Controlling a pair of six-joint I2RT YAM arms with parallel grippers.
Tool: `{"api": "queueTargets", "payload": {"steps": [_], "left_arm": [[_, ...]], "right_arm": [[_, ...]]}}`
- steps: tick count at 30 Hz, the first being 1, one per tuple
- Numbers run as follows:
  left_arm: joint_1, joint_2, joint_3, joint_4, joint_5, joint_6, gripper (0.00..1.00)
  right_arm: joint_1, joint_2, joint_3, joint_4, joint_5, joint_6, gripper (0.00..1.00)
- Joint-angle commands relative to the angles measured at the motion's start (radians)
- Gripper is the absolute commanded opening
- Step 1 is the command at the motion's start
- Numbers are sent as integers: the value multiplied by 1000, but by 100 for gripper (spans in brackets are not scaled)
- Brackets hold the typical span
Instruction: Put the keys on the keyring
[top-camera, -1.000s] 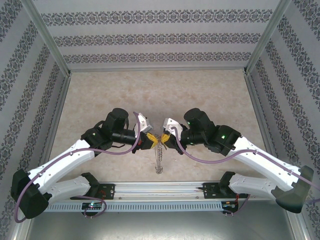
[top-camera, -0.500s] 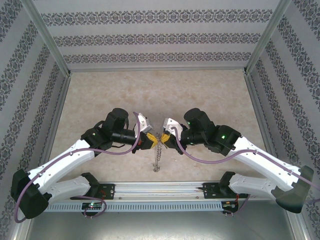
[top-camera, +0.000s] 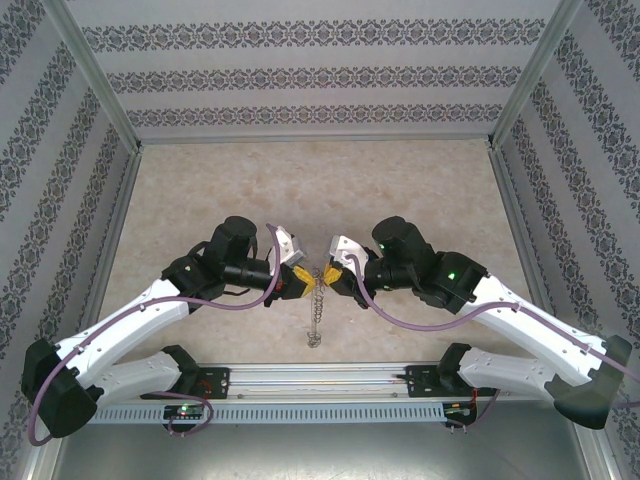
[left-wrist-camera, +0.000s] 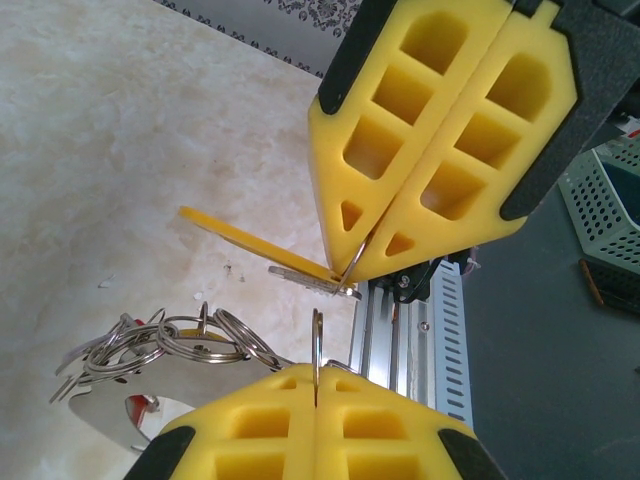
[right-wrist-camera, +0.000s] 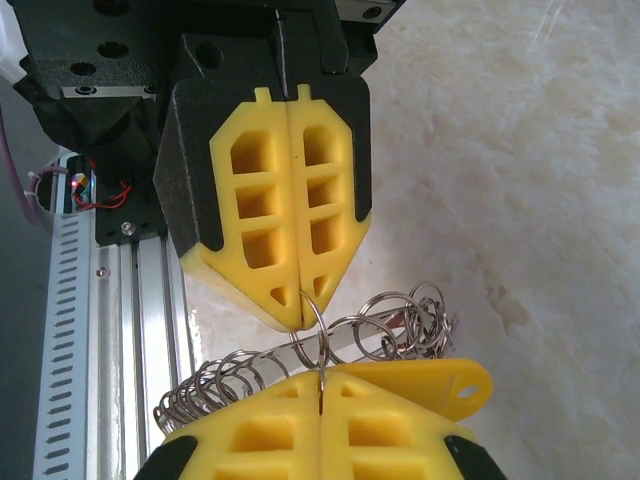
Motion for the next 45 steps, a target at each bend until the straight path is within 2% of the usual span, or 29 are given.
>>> {"api": "queueTargets", "payload": {"steps": [1, 19, 30, 45], "left_arm": [[-15, -29, 17, 41, 18, 31, 0], [-24, -32, 15, 34, 17, 43, 0], [-32, -41, 15, 30, 17, 66, 0], [-37, -48, 12, 33, 23, 69, 0]], "right_arm": [[8, 2, 15, 21, -27, -2, 0], [8, -9, 5, 17, -14, 2, 0], [9, 5, 1, 16, -77, 2, 0], [8, 20, 3, 16, -91, 4, 0]]}}
